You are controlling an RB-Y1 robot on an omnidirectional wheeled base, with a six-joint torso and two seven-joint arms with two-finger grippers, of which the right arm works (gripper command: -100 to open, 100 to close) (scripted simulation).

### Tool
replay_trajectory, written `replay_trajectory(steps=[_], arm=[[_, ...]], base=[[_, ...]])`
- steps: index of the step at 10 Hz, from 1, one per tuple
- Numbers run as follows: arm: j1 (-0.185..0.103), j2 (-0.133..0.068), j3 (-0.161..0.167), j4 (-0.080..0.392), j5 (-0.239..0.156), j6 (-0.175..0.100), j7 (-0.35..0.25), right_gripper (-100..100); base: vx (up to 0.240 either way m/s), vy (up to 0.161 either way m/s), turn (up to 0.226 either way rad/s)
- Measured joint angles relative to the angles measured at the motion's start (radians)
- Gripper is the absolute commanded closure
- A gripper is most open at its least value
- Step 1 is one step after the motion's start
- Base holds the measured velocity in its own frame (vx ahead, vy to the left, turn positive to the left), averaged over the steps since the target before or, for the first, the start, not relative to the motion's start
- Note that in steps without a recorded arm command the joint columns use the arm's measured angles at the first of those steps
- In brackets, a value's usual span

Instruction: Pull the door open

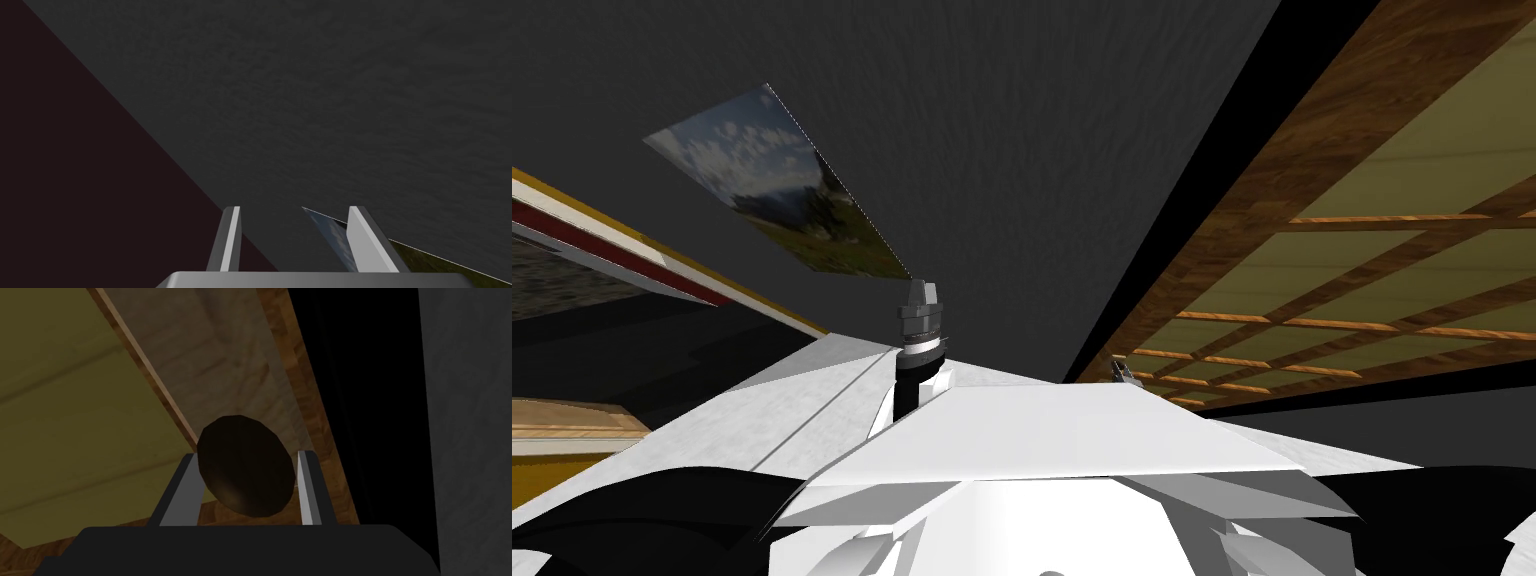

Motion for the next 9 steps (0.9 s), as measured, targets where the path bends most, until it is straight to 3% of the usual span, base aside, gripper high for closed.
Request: replay_trajectory(steps=[9], arm=[[-0.028,-0.016,0.045,0.015,-0.094,0.016,-0.223,100]], base=[[-0.053,-0.013,0.055]])
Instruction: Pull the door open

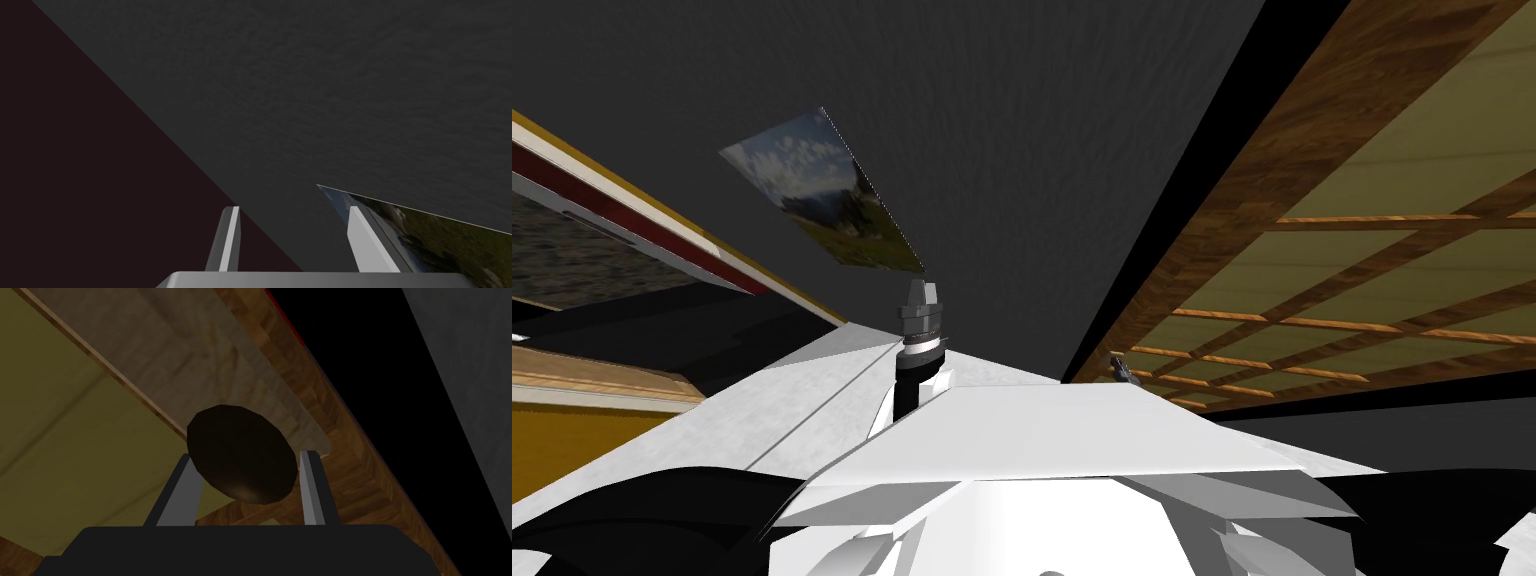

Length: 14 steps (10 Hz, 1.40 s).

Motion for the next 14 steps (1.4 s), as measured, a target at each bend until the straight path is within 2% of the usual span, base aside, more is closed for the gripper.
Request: replay_trajectory(steps=[8,14], arm=[[-0.019,-0.013,0.039,0.006,-0.085,0.017,-0.191,100],[-0.042,-0.028,0.074,0.022,-0.162,0.03,-0.34,100]], base=[[-0.046,-0.011,0.055],[-0.053,-0.014,0.069]])
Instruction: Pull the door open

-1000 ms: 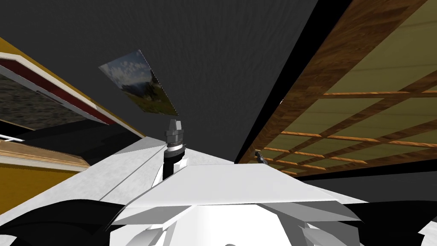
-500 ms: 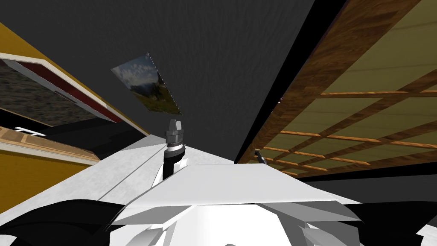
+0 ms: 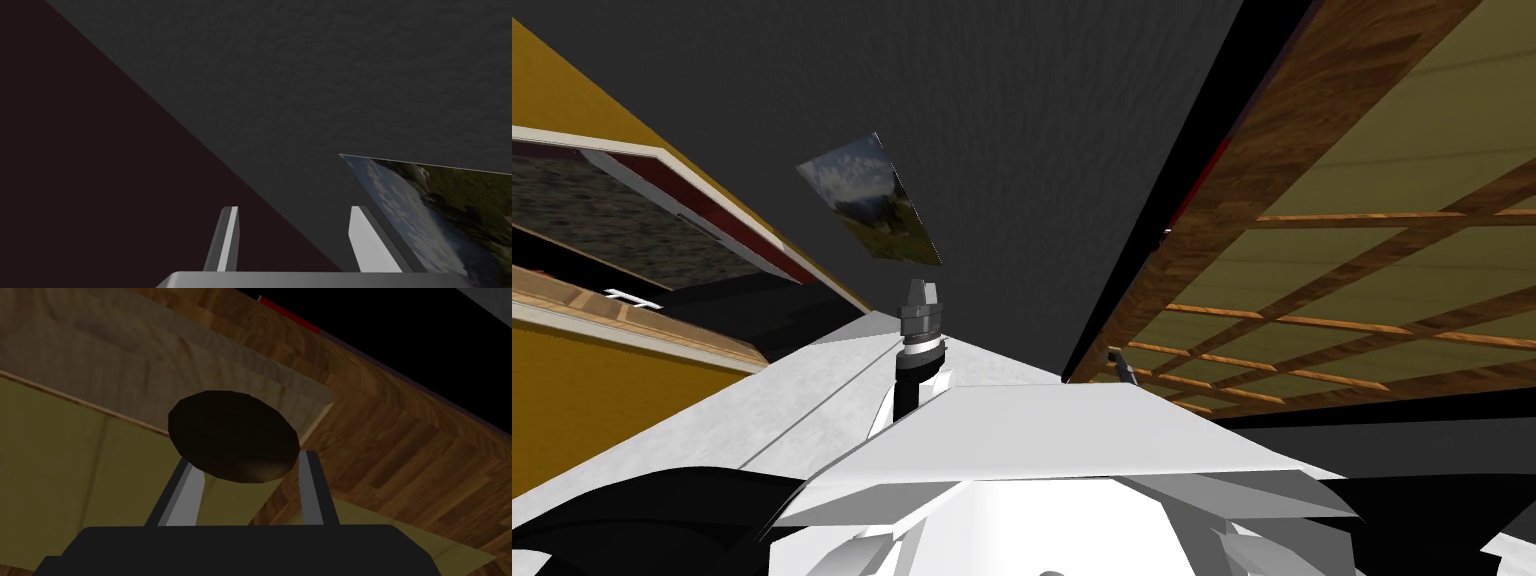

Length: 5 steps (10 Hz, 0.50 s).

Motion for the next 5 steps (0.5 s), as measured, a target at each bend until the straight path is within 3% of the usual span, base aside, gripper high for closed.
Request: replay_trajectory(steps=[5], arm=[[-0.012,-0.008,0.031,0.002,-0.066,0.016,-0.123,100]], base=[[-0.046,-0.014,0.047]])
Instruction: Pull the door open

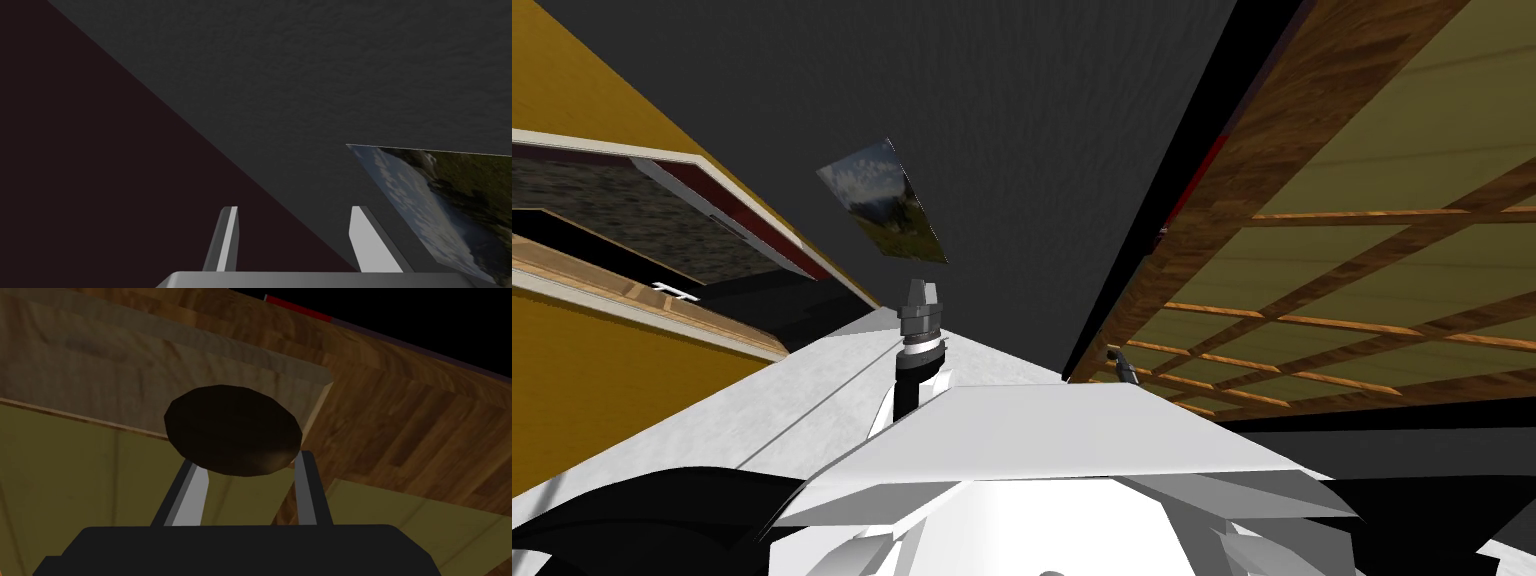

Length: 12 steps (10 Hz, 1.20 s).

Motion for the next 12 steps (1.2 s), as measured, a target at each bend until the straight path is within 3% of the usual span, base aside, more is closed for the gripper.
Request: replay_trajectory(steps=[5,11,12], arm=[[-0.018,-0.015,0.031,0.02,-0.068,0.009,-0.124,100],[-0.027,-0.024,0.069,0.015,-0.145,0.038,-0.267,100],[-0.039,-0.028,0.075,0.037,-0.161,0.031,-0.294,100]], base=[[-0.05,-0.012,0.066],[-0.05,-0.011,0.068],[-0.074,-0.015,0.118]])
